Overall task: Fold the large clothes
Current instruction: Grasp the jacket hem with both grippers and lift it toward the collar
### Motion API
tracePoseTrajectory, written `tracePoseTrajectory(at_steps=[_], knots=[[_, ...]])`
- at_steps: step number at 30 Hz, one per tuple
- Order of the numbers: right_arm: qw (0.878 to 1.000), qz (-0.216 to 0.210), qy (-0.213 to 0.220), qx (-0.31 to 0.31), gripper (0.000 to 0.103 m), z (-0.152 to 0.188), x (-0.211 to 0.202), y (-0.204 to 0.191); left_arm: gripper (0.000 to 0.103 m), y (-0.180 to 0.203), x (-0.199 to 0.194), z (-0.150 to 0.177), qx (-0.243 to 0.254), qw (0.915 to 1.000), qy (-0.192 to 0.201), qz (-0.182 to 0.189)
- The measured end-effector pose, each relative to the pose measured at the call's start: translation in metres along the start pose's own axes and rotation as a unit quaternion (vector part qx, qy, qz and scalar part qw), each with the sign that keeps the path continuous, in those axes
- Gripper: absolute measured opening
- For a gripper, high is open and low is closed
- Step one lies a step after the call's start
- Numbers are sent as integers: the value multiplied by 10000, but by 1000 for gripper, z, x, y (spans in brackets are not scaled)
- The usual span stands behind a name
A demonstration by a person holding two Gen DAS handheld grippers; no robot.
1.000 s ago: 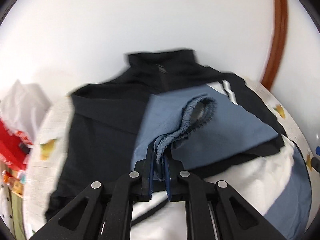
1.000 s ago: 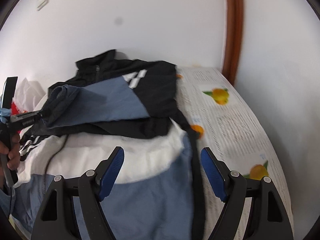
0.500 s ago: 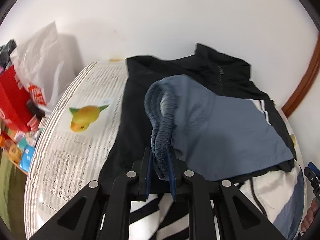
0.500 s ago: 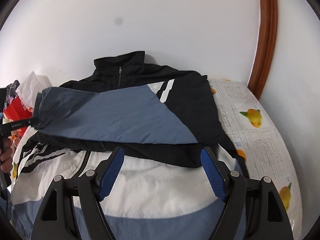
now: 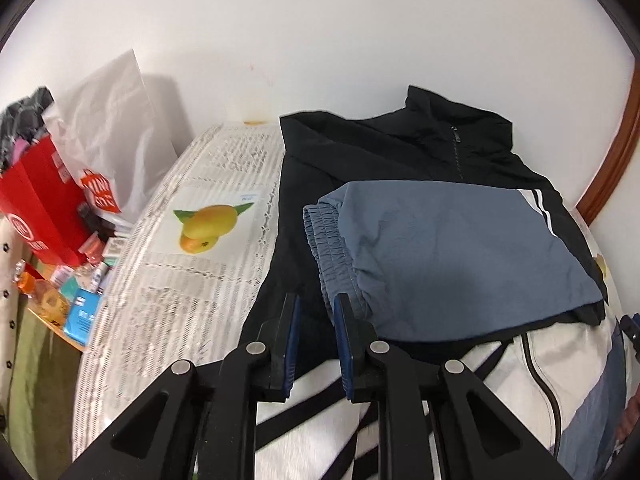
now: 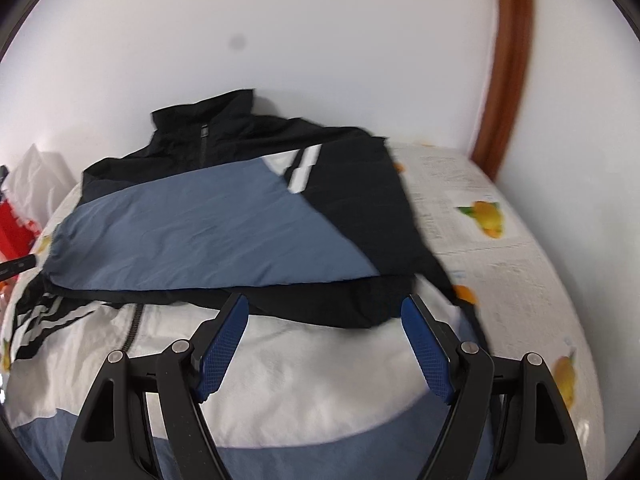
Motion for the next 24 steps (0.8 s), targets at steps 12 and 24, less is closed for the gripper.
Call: tracePoseTrajectory(at_steps=[12, 24], knots=[[9991, 184, -91, 382, 78, 48, -66, 59, 24, -2, -65, 42, 103, 9999, 67, 107], [9940, 246, -674, 828, 79, 154, -80, 107, 59, -36, -89, 149, -95, 9983, -459, 337]])
Point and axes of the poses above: each gripper's, at about its wrist camera, not at the fingertips, and x roughly the way its jaws point, y to its right, z to its underside, the point moved 10 cm from there along x, roughly the way its jaws point, and after that the axes turned 4 degrees about -z, right-handed, at the moved point
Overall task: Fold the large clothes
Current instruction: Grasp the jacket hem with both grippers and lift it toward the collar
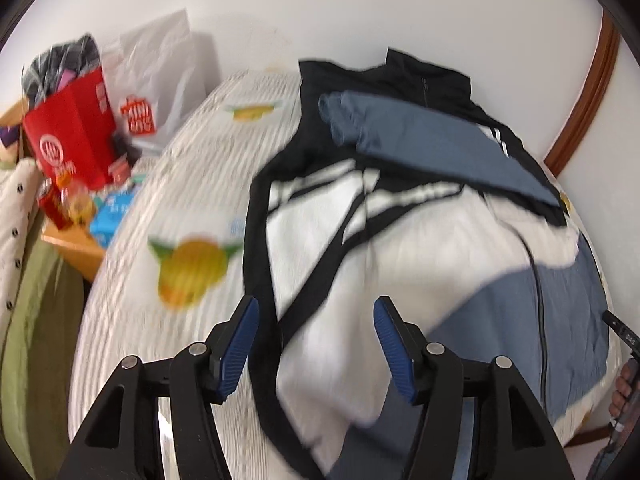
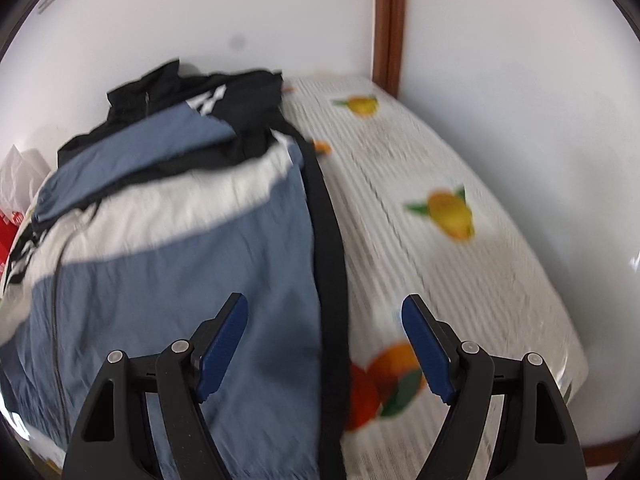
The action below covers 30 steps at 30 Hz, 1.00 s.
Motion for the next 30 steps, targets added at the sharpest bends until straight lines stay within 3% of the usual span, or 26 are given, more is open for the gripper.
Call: tracePoseTrajectory(at_steps=[6, 10, 13, 14, 16, 18, 20, 30], knots=[[9992, -376, -37, 149, 78, 33, 9, -4, 59, -4, 4, 51, 20, 9996, -245, 98], [9997, -205, 135, -39, 79, 34, 10, -11, 59, 3, 0, 59, 105, 9997, -169, 164], [9997, -111, 190, -130, 73, 32, 12, -18, 59, 11, 1, 60, 171, 9997, -127, 103], [9996, -77, 200, -180, 67, 31, 13, -22, 59, 12, 2, 60, 186, 9998, -114, 39], [9994, -92, 216, -261, 55, 31, 12, -29, 46, 14, 3, 58, 278, 9996, -63, -80], [9993, -108, 184, -311, 28, 31, 10, -34, 22, 16, 3, 57, 335, 9994, -70, -49], [9991, -247, 89, -337, 8, 33, 7, -37, 10, 16, -1, 58, 216, 9996, -123, 145], [9953, -865, 372, -240, 5, 45, -53, -36, 8, -1, -53, 60, 98, 9988, 304, 367]])
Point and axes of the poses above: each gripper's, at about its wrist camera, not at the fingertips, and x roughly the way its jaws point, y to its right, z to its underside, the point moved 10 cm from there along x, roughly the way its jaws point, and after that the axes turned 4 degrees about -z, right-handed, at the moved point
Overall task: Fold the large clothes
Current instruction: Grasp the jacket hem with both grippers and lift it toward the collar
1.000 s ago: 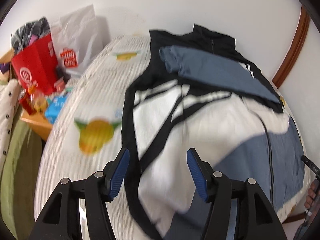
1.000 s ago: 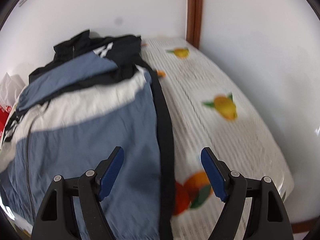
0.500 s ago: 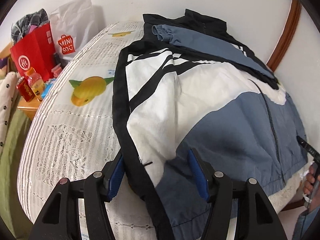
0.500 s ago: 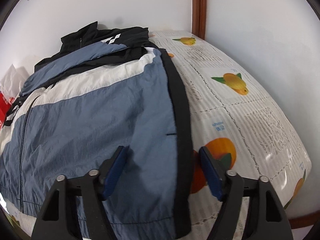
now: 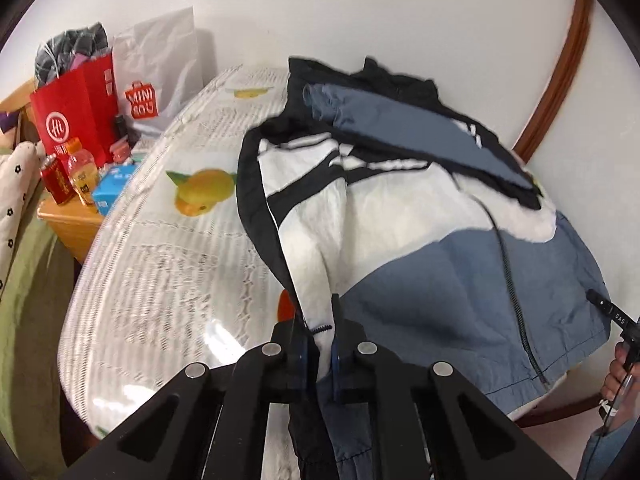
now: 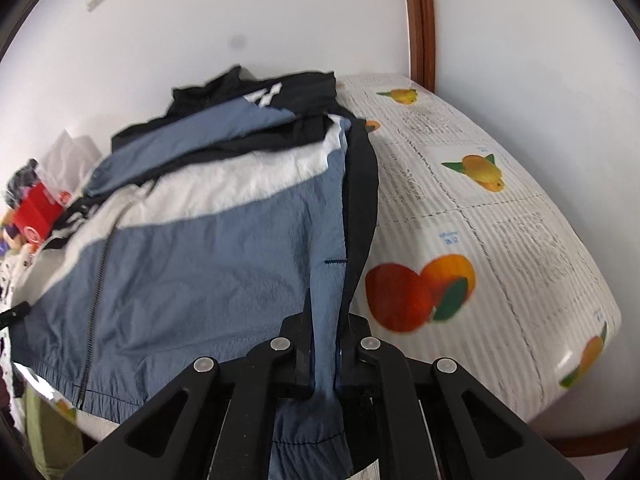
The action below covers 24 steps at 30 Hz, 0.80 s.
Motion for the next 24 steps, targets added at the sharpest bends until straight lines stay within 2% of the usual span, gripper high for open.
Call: tracePoseTrajectory(at_steps=[6, 14, 24], knots=[[9986, -143, 496, -122, 5, -18, -36, -13, 8, -2, -30, -18, 30, 9989, 469, 45], [9951, -285, 942, -64, 5, -72, -56, -25, 8, 0, -51, -65, -22, 9961, 878, 51], [9930, -504, 1060, 101, 5, -125, -51, -35, 8, 12, -50, -119, -16, 9932, 1164, -27]])
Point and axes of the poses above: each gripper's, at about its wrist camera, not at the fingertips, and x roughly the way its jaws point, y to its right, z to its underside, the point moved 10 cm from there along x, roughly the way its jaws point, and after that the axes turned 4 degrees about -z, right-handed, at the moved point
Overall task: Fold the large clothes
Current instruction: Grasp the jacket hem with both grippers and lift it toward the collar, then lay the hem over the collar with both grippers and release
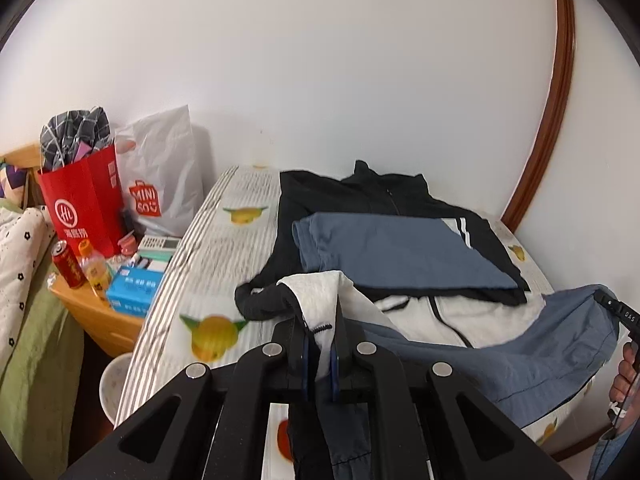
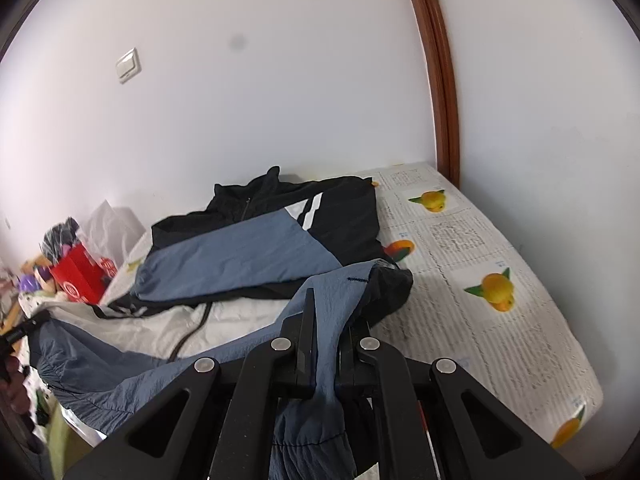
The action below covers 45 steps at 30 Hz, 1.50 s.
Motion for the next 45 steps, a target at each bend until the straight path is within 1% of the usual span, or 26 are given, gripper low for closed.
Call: tracePoseTrajectory(at_steps=[5, 9, 14, 20, 26, 29, 31, 33, 34, 37, 38, 39, 40, 42, 44, 45], knots=[[9999, -19, 97, 132, 5, -22, 16, 5, 8, 3, 12, -23, -7, 9999, 101, -39], [9999, 26, 125, 100, 5, -37, 33, 3, 8, 6, 28, -38, 12, 9999, 135, -89], [9999, 56, 137, 53, 5, -57, 64, -1, 8, 9, 53, -57, -6, 9997, 148, -216], [9998, 64, 11, 184, 5, -72, 108, 2, 8, 14, 90, -72, -60, 9996, -6, -265], [9988, -29, -190, 460, 6, -73, 155, 8, 9, 19, 132, -77, -99, 9993, -227, -288], [9984, -6, -295, 484, 6, -73, 176, 10, 10, 19, 156, -77, -116, 9986, -391, -332], [9981, 32, -358, 494, 7, -73, 189, 11, 11, 18, 171, -76, -138, 9981, -490, -348], [9975, 48, -440, 543, 12, -73, 204, 14, 11, 17, 183, -74, -165, 9975, -588, -355], [9972, 60, -467, 577, 12, -73, 209, 16, 11, 17, 188, -72, -183, 9972, -636, -346], [9958, 29, -584, 702, 24, -72, 224, 20, 20, 17, 201, -68, -230, 9960, -818, -268], [9955, 47, -616, 722, 34, -72, 226, 21, 26, 18, 204, -67, -253, 9958, -853, -218], [9955, 53, -602, 725, 42, -73, 226, 22, 34, 18, 206, -66, -267, 9957, -875, -168], [9958, 45, -556, 724, 44, -75, 225, 23, 39, 19, 206, -66, -267, 9957, -875, -121], [9968, 9, -473, 647, 52, -77, 218, 22, 55, 21, 202, -68, -229, 9968, -765, -85], [9980, 60, -372, 508, 53, -80, 210, 22, 59, 22, 195, -71, -128, 9981, -596, -70], [9984, 108, -329, 439, 56, -81, 206, 23, 60, 23, 191, -72, -85, 9983, -567, -63]])
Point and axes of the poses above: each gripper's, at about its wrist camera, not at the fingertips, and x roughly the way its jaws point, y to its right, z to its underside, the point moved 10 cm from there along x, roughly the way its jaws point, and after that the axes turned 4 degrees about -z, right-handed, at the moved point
